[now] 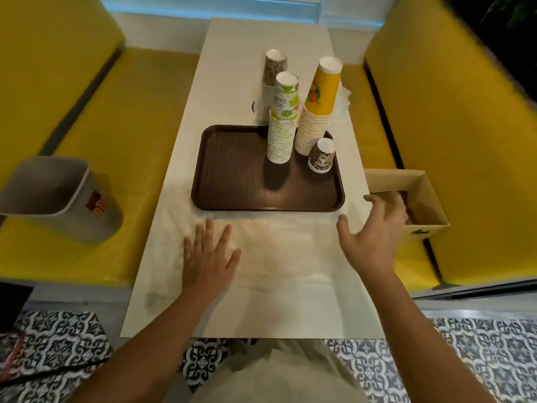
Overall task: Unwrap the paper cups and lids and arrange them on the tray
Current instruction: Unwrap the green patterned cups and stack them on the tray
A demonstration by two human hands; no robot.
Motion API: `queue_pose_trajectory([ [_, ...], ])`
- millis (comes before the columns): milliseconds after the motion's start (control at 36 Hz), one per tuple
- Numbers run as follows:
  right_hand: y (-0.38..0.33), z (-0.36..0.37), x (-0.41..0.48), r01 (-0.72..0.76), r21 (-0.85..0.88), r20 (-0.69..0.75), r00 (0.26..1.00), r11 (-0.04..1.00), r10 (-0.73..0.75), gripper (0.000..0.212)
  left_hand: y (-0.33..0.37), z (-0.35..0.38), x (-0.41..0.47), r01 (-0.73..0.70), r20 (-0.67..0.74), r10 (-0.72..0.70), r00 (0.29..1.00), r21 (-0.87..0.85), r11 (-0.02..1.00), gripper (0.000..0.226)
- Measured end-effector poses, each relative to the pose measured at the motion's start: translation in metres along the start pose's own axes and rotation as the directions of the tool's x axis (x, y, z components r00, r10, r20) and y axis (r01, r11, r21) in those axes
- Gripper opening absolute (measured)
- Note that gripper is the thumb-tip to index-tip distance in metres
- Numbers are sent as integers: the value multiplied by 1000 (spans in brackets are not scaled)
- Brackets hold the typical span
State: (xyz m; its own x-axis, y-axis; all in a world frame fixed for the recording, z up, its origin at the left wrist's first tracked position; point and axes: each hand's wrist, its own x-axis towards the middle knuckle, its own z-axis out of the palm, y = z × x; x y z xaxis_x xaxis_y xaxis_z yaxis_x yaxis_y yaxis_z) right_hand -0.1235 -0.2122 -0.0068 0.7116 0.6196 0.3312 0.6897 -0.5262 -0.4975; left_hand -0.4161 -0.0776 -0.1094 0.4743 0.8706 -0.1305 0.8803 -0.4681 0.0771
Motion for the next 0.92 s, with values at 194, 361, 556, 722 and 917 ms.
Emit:
queue_pose_trajectory([
  [194,-116,52,-59,437,136,258,851,889,-458,66,0,3,-2,22,16,-23,1000,47,999,77],
  [361,-88,140,-110,445,-51,734,624,894,-269,67,-3,2,-1,-2,32,0,999,56,998,82],
  [556,-38,112,-96,295,-165,691,716,941,-103,71,-4,1,-1,25,13,-25,1000,7,1000,79],
  [722,8,91,-89,223,-151,638,766,963,-77,77,-2,2,0,22,21,-21,1000,-11,1000,80],
  [917,17,86,-88,249,-176,620,779,952,-89,77,-8,3,1,21,22,-20,1000,-20,1000,78],
])
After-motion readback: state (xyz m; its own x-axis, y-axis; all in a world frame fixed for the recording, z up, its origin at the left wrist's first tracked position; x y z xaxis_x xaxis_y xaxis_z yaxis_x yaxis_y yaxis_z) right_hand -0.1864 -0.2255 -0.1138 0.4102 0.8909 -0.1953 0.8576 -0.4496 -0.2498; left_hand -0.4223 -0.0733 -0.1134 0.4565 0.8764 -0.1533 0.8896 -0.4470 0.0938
